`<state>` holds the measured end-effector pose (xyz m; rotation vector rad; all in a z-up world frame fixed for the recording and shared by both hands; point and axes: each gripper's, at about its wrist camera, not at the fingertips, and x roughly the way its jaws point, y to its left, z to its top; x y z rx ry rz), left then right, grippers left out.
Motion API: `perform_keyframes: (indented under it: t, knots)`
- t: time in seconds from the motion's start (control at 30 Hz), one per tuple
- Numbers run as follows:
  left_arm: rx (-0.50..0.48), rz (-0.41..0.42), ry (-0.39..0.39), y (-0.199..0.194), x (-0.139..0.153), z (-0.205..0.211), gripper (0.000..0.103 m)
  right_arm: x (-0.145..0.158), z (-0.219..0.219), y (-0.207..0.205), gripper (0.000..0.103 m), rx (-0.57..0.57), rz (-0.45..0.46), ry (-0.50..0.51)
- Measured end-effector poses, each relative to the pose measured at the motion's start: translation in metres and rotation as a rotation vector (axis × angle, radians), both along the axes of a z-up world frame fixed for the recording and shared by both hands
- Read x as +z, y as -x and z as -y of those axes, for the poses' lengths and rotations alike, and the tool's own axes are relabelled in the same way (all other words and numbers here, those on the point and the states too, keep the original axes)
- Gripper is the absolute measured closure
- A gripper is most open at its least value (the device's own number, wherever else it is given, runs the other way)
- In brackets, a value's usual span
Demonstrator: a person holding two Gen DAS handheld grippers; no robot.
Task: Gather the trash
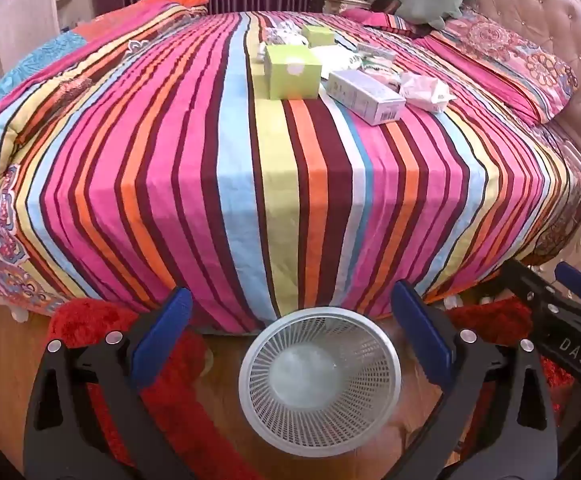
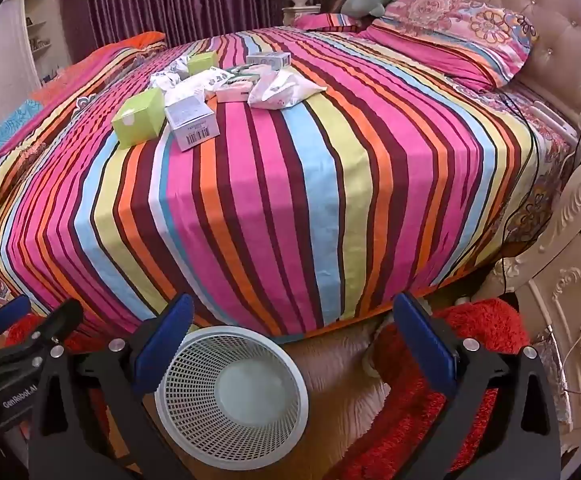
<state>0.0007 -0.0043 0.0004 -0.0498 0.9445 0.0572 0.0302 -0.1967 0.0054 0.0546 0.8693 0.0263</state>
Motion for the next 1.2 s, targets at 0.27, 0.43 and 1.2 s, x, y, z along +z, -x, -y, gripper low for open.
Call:
perform_keyframes:
  t: [0.27,0.43,1.2]
  knots:
    - [0.010,0.030,0.001,0.007,0.006,-0.003,0.006,-0.002,-0.007,-0.001,0.008,0.044,-0.017,-0.006]
    - [0.012,0.030,-0.001,0.007,0.006,-0.002,0.006,-0.003,-0.005,0.000,0.008,0.029,-0.016,-0.008]
    - [-0.005,0.030,-0.031,0.008,0.006,0.004,0.006,-0.005,-0.005,-0.001,0.008,0.027,-0.033,-0.012]
